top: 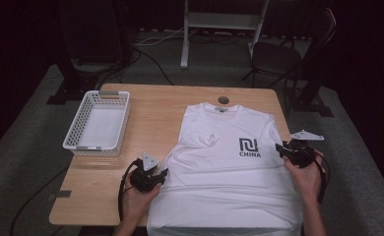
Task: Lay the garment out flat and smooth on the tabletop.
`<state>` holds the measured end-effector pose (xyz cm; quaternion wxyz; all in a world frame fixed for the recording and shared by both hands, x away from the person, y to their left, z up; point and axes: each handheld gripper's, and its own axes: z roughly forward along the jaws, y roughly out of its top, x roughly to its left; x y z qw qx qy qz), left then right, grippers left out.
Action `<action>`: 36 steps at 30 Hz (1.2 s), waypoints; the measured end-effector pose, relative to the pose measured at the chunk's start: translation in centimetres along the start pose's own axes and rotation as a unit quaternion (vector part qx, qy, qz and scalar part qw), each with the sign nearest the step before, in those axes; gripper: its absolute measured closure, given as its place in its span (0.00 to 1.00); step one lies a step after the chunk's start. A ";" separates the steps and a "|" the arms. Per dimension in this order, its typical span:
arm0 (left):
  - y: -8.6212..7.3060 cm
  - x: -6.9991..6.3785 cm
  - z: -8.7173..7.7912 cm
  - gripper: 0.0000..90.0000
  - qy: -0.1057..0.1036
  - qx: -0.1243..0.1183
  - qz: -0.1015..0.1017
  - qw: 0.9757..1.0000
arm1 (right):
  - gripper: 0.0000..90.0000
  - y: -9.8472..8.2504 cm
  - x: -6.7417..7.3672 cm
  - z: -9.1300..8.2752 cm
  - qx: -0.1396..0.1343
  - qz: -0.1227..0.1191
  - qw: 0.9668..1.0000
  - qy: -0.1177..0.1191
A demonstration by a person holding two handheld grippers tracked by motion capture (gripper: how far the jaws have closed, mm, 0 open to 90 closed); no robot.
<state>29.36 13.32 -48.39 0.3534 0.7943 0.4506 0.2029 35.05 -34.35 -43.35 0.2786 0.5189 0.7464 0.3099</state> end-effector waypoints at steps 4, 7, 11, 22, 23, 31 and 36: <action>0.0 0.0 0.0 0.60 0.000 0.000 0.000 1.000 | 0.73 0.3 0.4 0.7 0.002 0.001 1.000 0.012; 0.0 0.0 0.0 0.60 0.000 0.000 0.000 1.000 | 0.74 0.5 0.8 1.4 0.008 -0.001 1.000 0.017; 0.0 0.0 0.0 0.60 0.000 0.000 0.000 1.000 | 0.75 0.6 1.2 2.4 0.011 0.007 1.000 0.028; 0.0 0.0 0.0 0.60 0.001 0.000 0.000 1.000 | 0.74 1.4 2.5 4.8 0.026 0.003 0.999 0.037; 0.0 0.0 0.0 0.60 0.001 0.000 -0.001 1.000 | 0.74 1.4 2.5 5.0 0.028 0.004 0.999 0.037; 0.0 0.0 0.0 0.60 0.001 0.000 -0.001 1.000 | 0.72 1.5 2.9 6.5 0.041 0.011 0.998 0.040; 0.0 0.0 0.0 0.60 0.001 0.000 -0.001 1.000 | 0.70 1.2 3.0 7.0 0.049 0.010 0.998 0.029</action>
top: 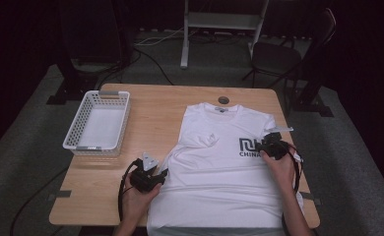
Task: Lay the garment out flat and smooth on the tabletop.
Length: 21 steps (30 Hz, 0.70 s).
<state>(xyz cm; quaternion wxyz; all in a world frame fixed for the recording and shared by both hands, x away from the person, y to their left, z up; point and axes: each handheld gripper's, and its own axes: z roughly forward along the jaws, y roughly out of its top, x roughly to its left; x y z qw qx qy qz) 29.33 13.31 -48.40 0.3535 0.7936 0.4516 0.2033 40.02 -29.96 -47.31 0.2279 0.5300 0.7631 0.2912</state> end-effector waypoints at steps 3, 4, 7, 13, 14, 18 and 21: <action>0.0 0.0 0.0 0.60 0.000 0.000 0.000 1.000 | 0.69 -0.1 -0.2 0.1 0.001 0.005 1.000 -0.001; 0.0 0.0 0.0 0.60 0.000 0.000 0.000 1.000 | 0.70 -0.2 -0.3 0.1 0.001 0.011 1.000 -0.001; 0.0 0.0 0.0 0.60 0.000 0.000 0.000 1.000 | 0.79 -0.2 -0.5 0.0 0.002 0.018 1.000 0.007; 0.0 0.0 0.0 0.60 0.000 0.000 0.000 1.000 | 0.94 -0.2 -1.3 -0.1 0.006 0.037 0.999 0.011; 0.0 0.0 0.0 0.60 0.000 0.000 0.000 1.000 | 0.95 -0.2 -1.4 -0.1 0.006 0.040 0.999 0.011; 0.0 0.0 0.0 0.60 0.000 0.000 0.000 1.000 | 0.95 -0.1 -1.6 -0.4 0.007 0.034 0.999 0.004; 0.0 0.0 0.0 0.60 0.000 0.000 0.000 1.000 | 0.94 -0.3 -1.8 -0.7 0.006 0.031 1.000 -0.003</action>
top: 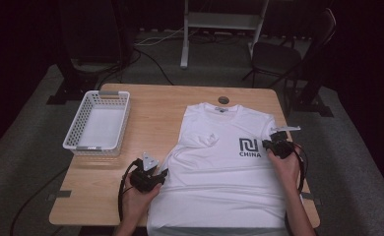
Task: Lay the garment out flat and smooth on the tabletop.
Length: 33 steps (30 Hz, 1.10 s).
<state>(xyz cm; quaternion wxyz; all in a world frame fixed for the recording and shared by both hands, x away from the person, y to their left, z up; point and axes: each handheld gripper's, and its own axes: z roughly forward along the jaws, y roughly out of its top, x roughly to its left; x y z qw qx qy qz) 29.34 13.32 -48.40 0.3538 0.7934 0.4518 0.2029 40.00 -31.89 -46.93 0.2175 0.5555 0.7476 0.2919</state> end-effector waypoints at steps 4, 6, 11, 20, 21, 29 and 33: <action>0.0 0.0 0.0 0.60 0.000 0.000 0.000 1.000 | 0.94 -0.4 -0.6 -0.3 -0.001 0.004 1.000 -0.007; 0.0 0.0 0.0 0.60 0.000 0.000 0.000 1.000 | 0.94 -0.6 -1.0 -0.5 -0.003 0.009 1.000 -0.010; 0.0 0.0 0.0 0.60 0.000 0.000 0.000 1.000 | 0.94 -1.0 -1.9 -0.9 0.000 0.014 1.000 -0.018; 0.0 0.0 0.0 0.60 0.000 0.001 0.001 1.000 | 0.94 -1.3 -2.8 -1.4 0.001 0.014 0.999 -0.037; 0.0 0.0 0.0 0.60 0.000 0.000 0.000 1.000 | 0.94 -1.4 -2.9 -1.5 0.001 0.015 0.999 -0.038; 0.0 0.0 0.0 0.60 0.000 0.000 0.001 1.000 | 0.94 -1.5 -3.5 -1.8 -0.008 0.028 0.998 -0.048; 0.0 0.0 0.0 0.60 0.000 0.000 0.000 1.000 | 0.94 -1.6 -3.9 -2.1 -0.011 0.033 0.998 -0.051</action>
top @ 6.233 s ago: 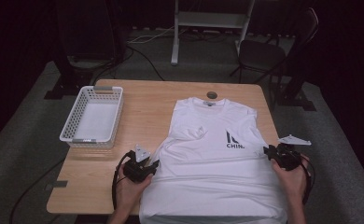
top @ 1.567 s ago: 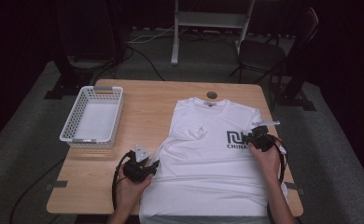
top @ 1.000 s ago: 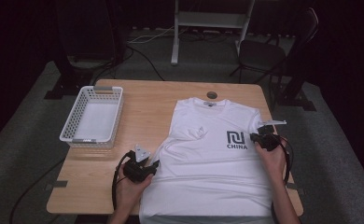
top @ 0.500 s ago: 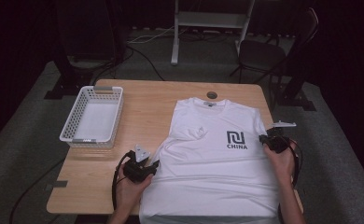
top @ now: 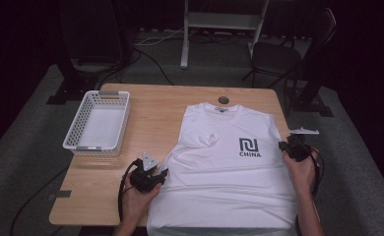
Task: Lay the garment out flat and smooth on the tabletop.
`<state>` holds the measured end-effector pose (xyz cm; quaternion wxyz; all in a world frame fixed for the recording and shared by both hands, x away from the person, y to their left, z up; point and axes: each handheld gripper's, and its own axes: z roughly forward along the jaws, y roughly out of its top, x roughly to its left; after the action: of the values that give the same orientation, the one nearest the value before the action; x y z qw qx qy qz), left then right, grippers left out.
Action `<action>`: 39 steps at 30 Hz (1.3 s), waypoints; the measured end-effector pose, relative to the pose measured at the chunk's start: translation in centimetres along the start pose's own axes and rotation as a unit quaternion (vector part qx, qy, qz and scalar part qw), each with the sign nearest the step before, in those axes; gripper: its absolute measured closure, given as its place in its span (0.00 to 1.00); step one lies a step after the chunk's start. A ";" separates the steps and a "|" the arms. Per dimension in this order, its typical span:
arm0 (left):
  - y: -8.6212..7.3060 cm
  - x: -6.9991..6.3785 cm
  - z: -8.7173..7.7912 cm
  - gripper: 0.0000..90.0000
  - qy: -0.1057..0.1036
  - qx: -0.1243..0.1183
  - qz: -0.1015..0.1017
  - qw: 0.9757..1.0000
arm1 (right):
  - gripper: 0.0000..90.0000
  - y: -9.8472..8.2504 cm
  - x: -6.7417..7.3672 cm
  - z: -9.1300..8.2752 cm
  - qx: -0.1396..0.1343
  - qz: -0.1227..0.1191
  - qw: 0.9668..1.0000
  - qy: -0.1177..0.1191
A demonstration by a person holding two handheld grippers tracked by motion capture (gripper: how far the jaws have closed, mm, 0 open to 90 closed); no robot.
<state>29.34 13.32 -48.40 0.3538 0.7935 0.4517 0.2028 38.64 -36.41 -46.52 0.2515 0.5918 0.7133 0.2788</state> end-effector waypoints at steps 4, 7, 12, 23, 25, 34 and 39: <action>0.0 0.0 0.0 0.60 0.000 0.000 0.000 1.000 | 0.94 -0.2 -0.4 -0.1 0.001 0.006 1.000 -0.002; 0.0 0.0 0.0 0.60 0.000 0.001 0.000 1.000 | 0.94 -0.3 -0.6 -0.1 0.000 0.009 1.000 -0.002; 0.0 0.0 0.0 0.60 0.000 0.000 0.000 1.000 | 0.94 -0.3 -1.1 -0.3 0.000 0.014 1.000 -0.007; 0.0 0.0 0.0 0.60 0.000 0.001 0.001 1.000 | 0.94 -0.8 -2.5 -0.7 0.002 0.026 0.999 -0.020; 0.0 0.0 0.0 0.60 0.000 0.000 0.000 1.000 | 0.94 -0.8 -2.8 -0.7 0.002 0.028 0.999 -0.023; 0.0 0.0 0.0 0.60 0.000 0.000 0.000 1.000 | 0.87 -0.8 -3.6 -1.3 -0.010 0.041 0.998 -0.044; 0.0 0.0 0.0 0.60 0.000 0.000 0.000 1.000 | 0.81 -0.7 -3.7 -2.1 -0.030 0.050 0.997 -0.059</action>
<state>29.34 13.32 -48.40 0.3535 0.7937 0.4516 0.2029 37.38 -40.39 -45.42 0.2966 0.6343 0.6583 0.2762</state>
